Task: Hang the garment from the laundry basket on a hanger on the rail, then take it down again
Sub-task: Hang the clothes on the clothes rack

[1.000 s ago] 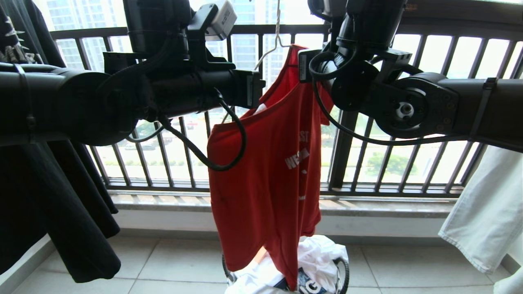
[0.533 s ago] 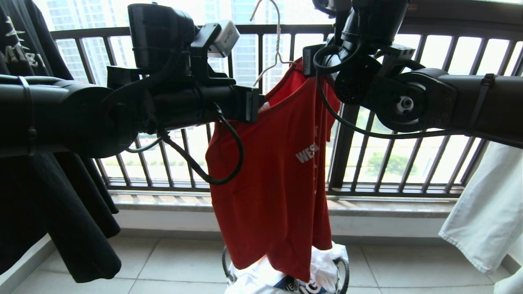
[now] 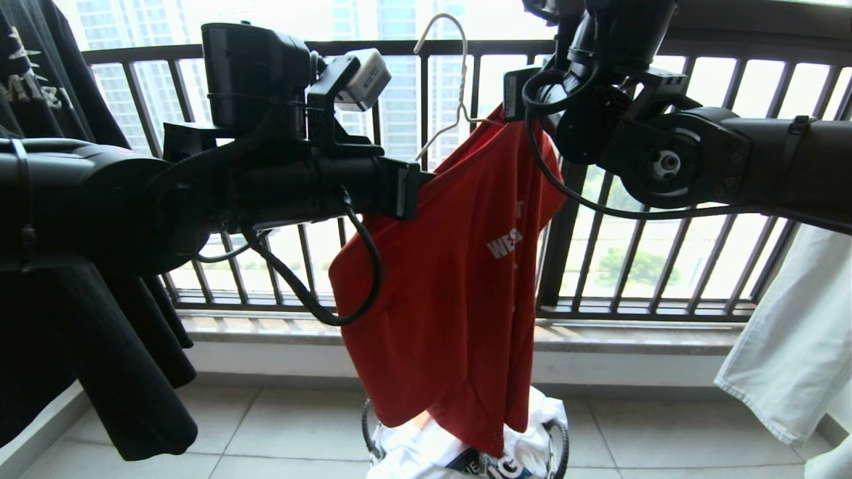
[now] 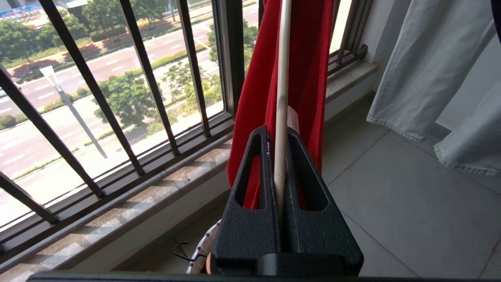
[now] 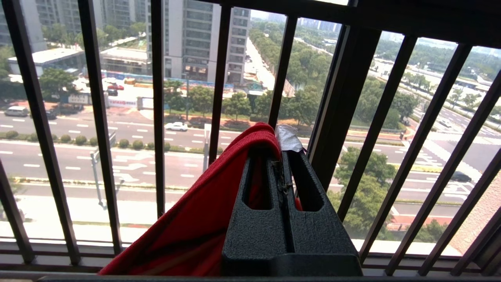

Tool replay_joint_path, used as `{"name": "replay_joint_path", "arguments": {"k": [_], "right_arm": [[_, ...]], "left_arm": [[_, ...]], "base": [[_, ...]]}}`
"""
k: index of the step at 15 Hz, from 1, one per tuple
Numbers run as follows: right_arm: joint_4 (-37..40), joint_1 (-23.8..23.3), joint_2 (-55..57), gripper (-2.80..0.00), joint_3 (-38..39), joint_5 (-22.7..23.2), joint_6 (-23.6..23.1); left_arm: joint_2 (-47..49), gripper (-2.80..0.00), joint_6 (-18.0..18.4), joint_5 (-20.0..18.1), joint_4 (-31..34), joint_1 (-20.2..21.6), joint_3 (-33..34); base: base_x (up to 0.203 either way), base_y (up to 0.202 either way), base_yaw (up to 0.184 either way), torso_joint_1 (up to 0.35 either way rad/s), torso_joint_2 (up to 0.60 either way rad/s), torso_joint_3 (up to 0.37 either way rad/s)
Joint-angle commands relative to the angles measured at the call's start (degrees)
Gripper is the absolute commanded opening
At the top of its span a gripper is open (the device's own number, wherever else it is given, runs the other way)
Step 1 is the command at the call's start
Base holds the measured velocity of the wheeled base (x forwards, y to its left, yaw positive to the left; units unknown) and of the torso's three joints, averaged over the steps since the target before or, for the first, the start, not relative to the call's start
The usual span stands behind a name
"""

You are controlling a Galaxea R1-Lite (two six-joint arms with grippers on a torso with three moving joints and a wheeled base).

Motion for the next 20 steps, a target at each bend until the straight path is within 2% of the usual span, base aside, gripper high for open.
{"name": "replay_joint_path", "arguments": {"k": [1,6,19,20], "right_arm": [[-0.21,-0.27,0.07,-2.8,0.06,-0.3,-0.04],[-0.35,-0.1,-0.02,-2.8,0.77,-1.65,0.23],[-0.61,-0.27,-1.6,-2.8,3.93,-1.98,0.58],[-0.61,-0.19,-1.73,0.0,3.93,-1.98,0.58]], "left_arm": [[-0.32,-2.8,-0.07,-0.08,-0.05,0.02,0.14],[0.77,-2.8,-1.15,0.3,-3.66,0.11,-1.43],[0.66,-2.8,-1.77,0.3,-3.74,1.08,-1.33],[0.66,-2.8,-1.77,0.3,-3.74,1.08,-1.33]], "base": [[0.0,0.0,0.0,0.0,0.0,0.0],[0.0,0.0,0.0,0.0,0.0,0.0],[0.0,0.0,0.0,0.0,0.0,0.0],[0.0,0.0,0.0,0.0,0.0,0.0]]}}
